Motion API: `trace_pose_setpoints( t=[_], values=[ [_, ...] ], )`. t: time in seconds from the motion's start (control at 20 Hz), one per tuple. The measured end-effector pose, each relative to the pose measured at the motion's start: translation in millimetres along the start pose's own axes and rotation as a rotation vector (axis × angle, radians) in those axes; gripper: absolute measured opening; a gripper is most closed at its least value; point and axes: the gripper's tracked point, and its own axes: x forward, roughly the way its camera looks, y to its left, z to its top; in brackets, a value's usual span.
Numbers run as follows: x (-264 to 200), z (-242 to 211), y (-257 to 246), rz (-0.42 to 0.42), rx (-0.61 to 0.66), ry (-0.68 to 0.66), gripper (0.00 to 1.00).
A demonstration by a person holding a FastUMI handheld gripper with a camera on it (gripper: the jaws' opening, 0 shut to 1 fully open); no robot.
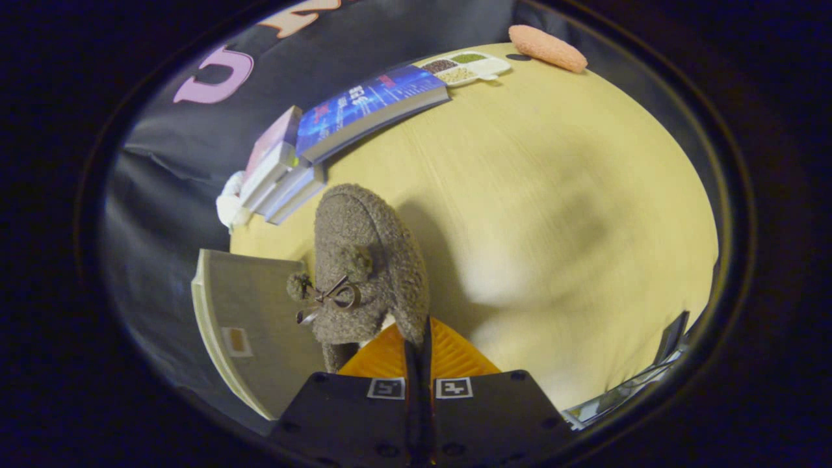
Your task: Open the storage box then place both shoes into the box .Put the left shoe in first, then the right shoe, with the right side of both shoes facing outward in a uniform manner.
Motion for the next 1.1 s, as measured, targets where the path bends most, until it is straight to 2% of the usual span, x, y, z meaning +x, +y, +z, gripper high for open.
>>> trace_pose_setpoints(
  t=[0.3, 0.6, 0.75, 1.1],
  values=[
    [-43.0, 18.6, 100.2, 0.14, -0.021, -0.114, 0.03],
    [-69.4, -7.4, 195.4, 0.246, -0.066, -0.132, 0.03],
    [-55.5, -30.9, 217.2, 0.243, -0.086, -0.098, 0.03],
    [-23.7, -87.6, 224.0, 0.151, -0.133, -0.027, 0.03]
  ],
)
